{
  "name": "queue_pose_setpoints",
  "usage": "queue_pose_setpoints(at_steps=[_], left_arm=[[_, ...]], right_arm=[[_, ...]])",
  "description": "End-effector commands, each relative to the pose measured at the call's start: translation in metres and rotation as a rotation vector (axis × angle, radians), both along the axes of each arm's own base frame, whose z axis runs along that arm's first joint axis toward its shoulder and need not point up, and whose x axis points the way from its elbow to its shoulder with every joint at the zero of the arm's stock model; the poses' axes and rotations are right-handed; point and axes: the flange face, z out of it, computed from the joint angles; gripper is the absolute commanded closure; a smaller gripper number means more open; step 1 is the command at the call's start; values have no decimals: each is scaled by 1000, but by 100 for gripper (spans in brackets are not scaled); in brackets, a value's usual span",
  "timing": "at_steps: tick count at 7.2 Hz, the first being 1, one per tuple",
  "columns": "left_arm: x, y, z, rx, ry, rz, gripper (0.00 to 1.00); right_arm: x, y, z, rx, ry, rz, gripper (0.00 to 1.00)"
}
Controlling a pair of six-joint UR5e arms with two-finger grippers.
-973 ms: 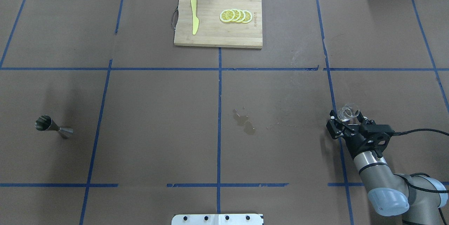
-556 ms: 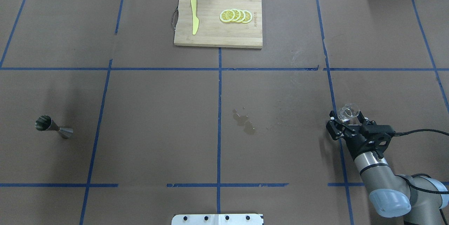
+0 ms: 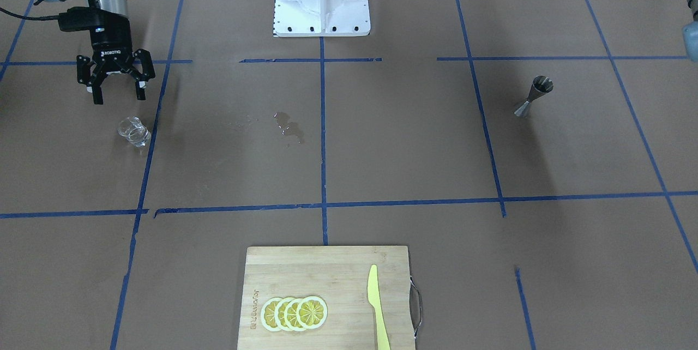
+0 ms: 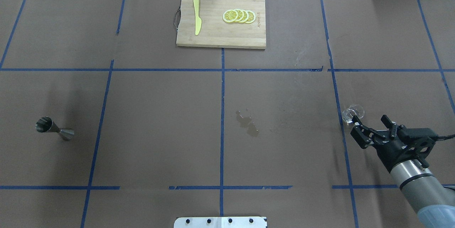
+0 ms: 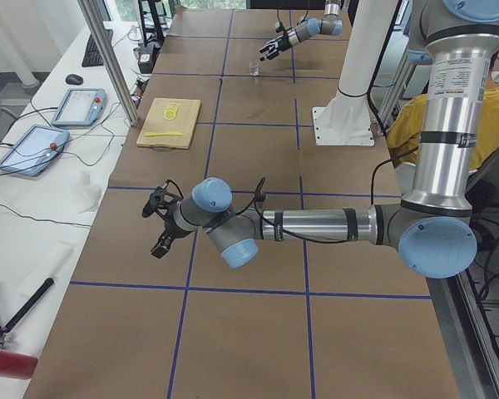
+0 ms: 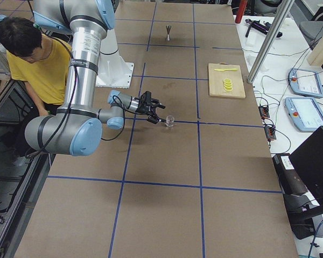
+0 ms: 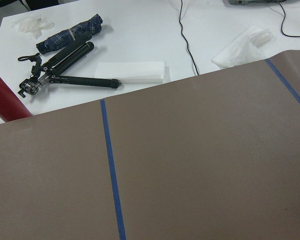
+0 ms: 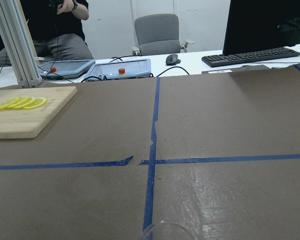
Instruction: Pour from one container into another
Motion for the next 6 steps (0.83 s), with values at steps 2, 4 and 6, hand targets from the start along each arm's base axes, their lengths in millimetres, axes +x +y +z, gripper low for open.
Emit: queue_pose_setpoints(at_steps=[2,4,6], left_arm=[[0,-1,1,-7,2,2,0],[1,0,8,-24,-1,6,0],[-1,18,33,-68,-8,22,0]], right_arm=[[49,-34,-21,-35,71,-56,0],[96,-82,-19,-79,147,-120,0],[175,-134,-17,-145,196,-266,0]])
